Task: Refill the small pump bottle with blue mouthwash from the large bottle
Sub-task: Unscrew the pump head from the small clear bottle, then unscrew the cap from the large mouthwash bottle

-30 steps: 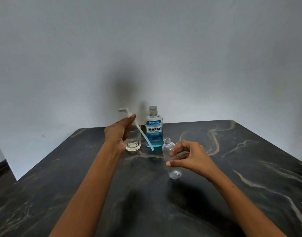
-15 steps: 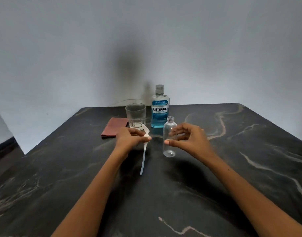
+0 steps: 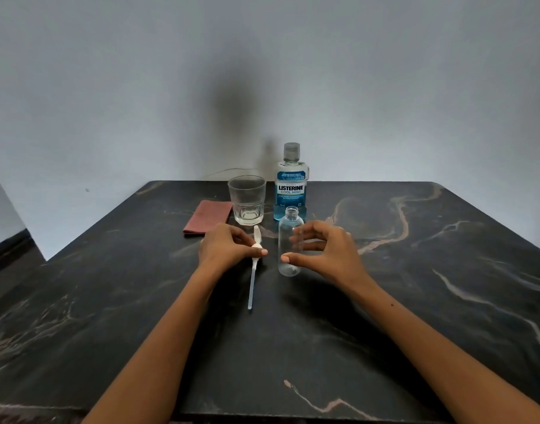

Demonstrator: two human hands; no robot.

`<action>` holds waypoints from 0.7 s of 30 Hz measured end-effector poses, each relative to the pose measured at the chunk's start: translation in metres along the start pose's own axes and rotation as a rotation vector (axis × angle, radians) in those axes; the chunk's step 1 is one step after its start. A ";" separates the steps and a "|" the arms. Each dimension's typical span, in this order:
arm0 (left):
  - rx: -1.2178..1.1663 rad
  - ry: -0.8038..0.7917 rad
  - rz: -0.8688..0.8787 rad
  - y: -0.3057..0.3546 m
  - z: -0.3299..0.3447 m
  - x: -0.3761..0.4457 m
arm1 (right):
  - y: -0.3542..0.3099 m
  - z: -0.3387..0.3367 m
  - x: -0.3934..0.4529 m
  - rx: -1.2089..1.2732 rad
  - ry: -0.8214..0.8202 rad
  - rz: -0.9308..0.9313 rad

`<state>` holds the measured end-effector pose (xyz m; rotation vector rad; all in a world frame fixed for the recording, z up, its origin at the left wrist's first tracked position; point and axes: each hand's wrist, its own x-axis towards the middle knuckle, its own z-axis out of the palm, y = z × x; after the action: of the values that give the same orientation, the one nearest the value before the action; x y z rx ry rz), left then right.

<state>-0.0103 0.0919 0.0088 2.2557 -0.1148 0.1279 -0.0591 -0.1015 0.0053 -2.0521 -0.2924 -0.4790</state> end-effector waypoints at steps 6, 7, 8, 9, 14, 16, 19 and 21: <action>-0.023 0.000 -0.010 -0.005 -0.003 0.003 | -0.002 0.006 -0.002 -0.018 -0.028 -0.026; -0.038 -0.003 -0.015 -0.005 -0.004 0.003 | -0.001 0.005 -0.002 -0.027 -0.033 -0.026; -0.053 -0.006 -0.019 -0.005 -0.004 0.003 | -0.001 0.005 -0.003 -0.036 -0.039 -0.023; -0.066 -0.007 -0.021 -0.006 -0.004 0.003 | -0.001 0.005 -0.003 -0.042 -0.048 -0.018; -0.127 0.033 -0.017 -0.007 -0.005 0.003 | 0.000 -0.002 -0.004 -0.070 -0.106 0.001; -0.130 0.087 0.003 -0.008 -0.006 0.003 | 0.001 -0.009 -0.003 -0.103 -0.164 0.020; -0.186 0.154 0.060 -0.003 -0.007 0.002 | 0.001 -0.020 -0.002 -0.193 -0.239 0.040; -0.248 0.217 0.108 0.003 -0.007 0.000 | -0.001 -0.028 -0.001 -0.212 -0.274 0.068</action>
<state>-0.0107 0.0955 0.0159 1.9746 -0.1292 0.3931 -0.0662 -0.1250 0.0178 -2.3296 -0.3462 -0.1917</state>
